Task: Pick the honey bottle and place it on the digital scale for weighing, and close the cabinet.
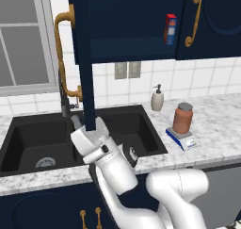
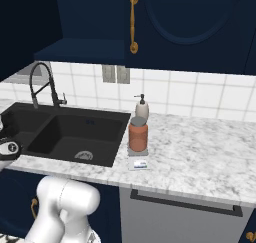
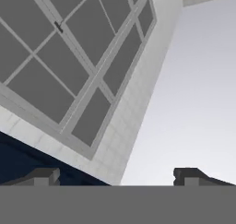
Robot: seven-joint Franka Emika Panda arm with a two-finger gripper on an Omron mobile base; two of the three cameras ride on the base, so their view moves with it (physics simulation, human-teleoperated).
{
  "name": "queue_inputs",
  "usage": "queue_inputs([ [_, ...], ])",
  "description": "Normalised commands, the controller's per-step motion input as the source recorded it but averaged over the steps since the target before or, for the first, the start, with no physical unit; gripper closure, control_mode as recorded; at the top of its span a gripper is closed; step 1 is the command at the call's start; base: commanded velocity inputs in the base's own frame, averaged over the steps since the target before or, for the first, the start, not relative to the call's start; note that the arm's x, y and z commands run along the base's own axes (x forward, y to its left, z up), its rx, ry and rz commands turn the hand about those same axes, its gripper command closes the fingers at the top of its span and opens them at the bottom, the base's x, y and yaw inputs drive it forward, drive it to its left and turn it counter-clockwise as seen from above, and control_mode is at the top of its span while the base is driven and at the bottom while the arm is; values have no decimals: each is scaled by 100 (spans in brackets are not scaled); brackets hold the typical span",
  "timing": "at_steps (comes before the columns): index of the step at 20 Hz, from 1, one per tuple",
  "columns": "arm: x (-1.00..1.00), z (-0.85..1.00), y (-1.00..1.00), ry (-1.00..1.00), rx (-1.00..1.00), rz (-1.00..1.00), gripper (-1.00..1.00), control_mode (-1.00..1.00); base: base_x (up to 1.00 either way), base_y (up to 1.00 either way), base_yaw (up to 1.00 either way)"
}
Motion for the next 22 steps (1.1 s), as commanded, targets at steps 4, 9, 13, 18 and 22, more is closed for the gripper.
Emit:
queue_inputs([
  [4,-35,77,32,-16,18,0,-100,-100,0,0,0],
  [9,-4,82,4,-8,36,0,-100,-100,0,0,0],
  [13,-6,99,-26,-9,48,0,-100,-100,0,0,0],
  [18,-13,100,-46,-3,45,0,-100,-100,0,0,0],
  [22,-4,100,-69,10,34,0,-100,-100,0,0,0],
])
